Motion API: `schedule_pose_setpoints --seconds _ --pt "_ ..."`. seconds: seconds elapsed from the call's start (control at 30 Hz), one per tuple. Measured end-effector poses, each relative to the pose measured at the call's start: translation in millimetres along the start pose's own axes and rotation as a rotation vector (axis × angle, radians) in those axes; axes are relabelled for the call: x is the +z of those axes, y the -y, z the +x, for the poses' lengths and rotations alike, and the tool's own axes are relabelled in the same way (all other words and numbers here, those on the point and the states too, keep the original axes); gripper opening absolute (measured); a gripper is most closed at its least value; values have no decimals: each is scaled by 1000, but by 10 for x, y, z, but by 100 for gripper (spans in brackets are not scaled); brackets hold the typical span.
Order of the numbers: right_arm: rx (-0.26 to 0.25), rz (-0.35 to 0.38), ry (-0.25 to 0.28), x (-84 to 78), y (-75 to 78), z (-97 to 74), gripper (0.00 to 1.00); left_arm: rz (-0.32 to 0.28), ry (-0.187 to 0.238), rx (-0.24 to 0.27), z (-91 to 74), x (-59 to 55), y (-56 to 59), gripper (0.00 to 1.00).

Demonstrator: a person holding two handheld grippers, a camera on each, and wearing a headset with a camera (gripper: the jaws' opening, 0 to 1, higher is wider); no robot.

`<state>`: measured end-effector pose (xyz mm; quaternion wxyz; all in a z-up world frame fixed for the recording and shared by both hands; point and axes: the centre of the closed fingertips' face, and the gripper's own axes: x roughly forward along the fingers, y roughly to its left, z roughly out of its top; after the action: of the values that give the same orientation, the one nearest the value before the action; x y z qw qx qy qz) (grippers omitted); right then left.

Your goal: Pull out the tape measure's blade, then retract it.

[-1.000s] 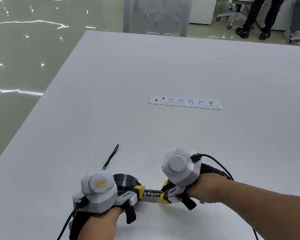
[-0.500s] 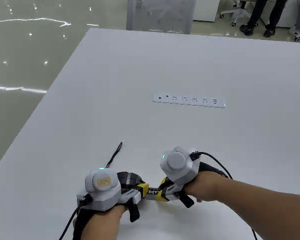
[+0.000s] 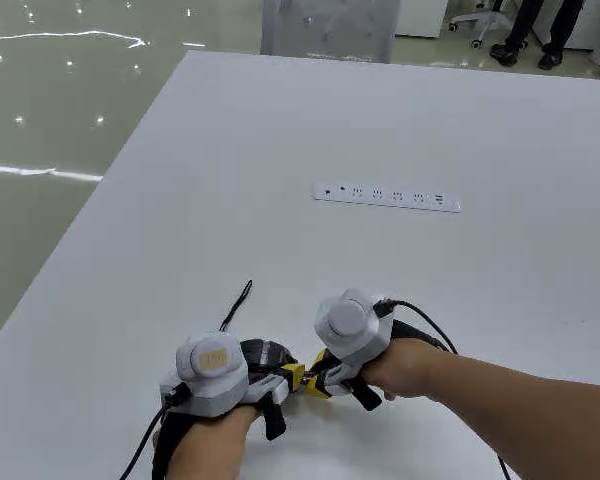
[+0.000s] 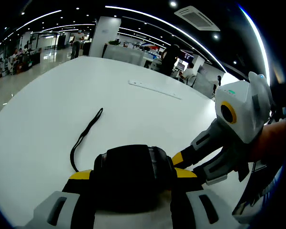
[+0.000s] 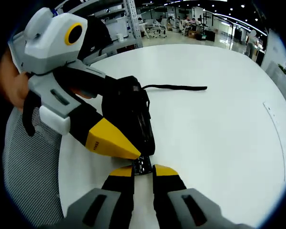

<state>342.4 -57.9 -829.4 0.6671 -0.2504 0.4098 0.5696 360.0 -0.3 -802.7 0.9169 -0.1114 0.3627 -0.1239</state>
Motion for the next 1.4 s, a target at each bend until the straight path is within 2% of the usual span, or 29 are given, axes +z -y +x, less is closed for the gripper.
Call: schedule_pose_setpoints --seconds 0.2,0.4,1.0,1.17,1.27,1.4 --pt "1 -1 0 4 -1 4 13 0 0 0 0 -1 1 60" --pt "4 -36 -9 59 -6 56 13 -1 3 -3 -1 -2 7 60" --pt "-7 -23 -3 55 -21 60 14 21 14 -23 -6 2 30 61" --pt "-18 -69 -10 53 -56 68 15 58 -1 -48 -17 -10 39 61" --pt "-30 -78 -9 55 -45 66 16 179 32 -68 -52 78 43 62" --pt "-45 -75 16 75 -42 -2 21 153 50 -133 -92 164 92 78"
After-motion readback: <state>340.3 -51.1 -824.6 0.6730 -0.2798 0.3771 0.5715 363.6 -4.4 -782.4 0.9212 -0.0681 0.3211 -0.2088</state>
